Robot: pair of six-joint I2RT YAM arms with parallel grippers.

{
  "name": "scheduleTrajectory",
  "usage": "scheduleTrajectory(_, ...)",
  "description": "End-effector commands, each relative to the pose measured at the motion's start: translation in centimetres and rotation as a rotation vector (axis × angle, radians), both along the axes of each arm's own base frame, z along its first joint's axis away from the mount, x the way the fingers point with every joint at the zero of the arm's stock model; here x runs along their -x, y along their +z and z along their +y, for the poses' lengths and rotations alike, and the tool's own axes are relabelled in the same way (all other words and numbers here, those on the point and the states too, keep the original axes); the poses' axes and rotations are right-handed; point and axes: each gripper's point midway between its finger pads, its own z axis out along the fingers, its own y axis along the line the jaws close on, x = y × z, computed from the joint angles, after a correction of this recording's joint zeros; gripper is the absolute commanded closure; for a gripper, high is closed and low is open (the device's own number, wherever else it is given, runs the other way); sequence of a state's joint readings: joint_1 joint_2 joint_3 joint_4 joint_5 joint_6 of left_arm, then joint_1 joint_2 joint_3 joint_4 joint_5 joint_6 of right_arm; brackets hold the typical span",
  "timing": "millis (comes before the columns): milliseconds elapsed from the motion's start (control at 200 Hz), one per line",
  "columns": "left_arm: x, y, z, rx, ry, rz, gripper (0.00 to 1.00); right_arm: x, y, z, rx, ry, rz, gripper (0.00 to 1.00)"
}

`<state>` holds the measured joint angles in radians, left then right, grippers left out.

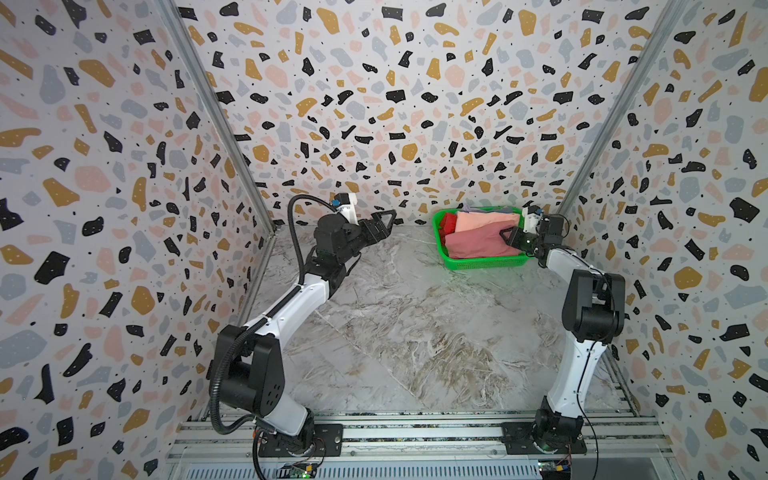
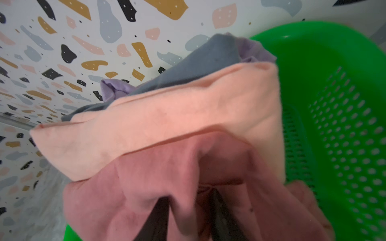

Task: Fold and stack the t-shirts
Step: 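Lift the pink t-shirt out of the basket with the right gripper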

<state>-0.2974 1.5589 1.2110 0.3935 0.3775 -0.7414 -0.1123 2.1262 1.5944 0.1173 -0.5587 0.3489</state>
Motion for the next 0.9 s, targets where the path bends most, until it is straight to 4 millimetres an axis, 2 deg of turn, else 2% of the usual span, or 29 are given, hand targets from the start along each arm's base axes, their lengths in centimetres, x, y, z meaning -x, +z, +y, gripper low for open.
scheduleTrajectory(0,-0.1,2.1,0.2,-0.011,0.005,-0.057,0.03,-0.7,3.9,0.9,-0.004,0.029,-0.092,0.96)
scheduleTrajectory(20,-0.1,2.1,0.2,-0.013,0.005,-0.055,0.03,-0.7,4.2,0.7,0.000,0.020,-0.098,1.00)
scheduleTrajectory(70,-0.1,1.8,0.2,-0.021,0.010,-0.048,0.03,-0.7,5.6,0.3,0.014,-0.009,-0.125,1.00)
scheduleTrajectory(150,0.0,1.4,0.3,-0.040,0.012,-0.036,0.03,0.0,8.9,0.2,0.031,-0.031,-0.187,1.00)
scheduleTrajectory(255,-0.1,0.8,0.7,-0.098,0.029,-0.021,0.03,1.9,15.2,0.8,0.053,-0.039,-0.299,1.00)
scheduleTrajectory(330,-0.4,0.0,1.2,-0.152,0.056,0.005,0.03,4.0,20.6,2.2,0.091,-0.031,-0.410,1.00)
scheduleTrajectory(406,-0.6,-0.1,1.4,-0.191,0.068,0.000,0.03,5.7,25.0,3.3,0.131,-0.033,-0.495,1.00)
scheduleTrajectory(486,-0.8,-0.2,1.6,-0.223,0.070,-0.003,0.03,7.7,29.2,4.2,0.158,-0.041,-0.582,1.00)
scheduleTrajectory(561,-1.0,-0.4,1.6,-0.245,0.072,-0.003,0.03,9.3,32.2,4.8,0.168,-0.048,-0.643,1.00)
scheduleTrajectory(631,-1.0,-0.2,1.6,-0.249,0.071,-0.010,0.03,10.1,34.1,5.6,0.182,-0.044,-0.661,1.00)
scheduleTrajectory(701,-1.1,-0.3,1.5,-0.250,0.071,-0.011,0.03,9.9,34.5,6.3,0.226,-0.073,-0.633,1.00)
scheduleTrajectory(786,-1.1,-0.2,1.4,-0.247,0.063,-0.014,0.03,8.3,32.3,6.3,0.295,-0.113,-0.511,1.00)
scheduleTrajectory(891,-0.9,-0.5,1.3,-0.250,0.052,-0.003,0.04,7.3,30.3,6.3,0.319,-0.121,-0.410,1.00)
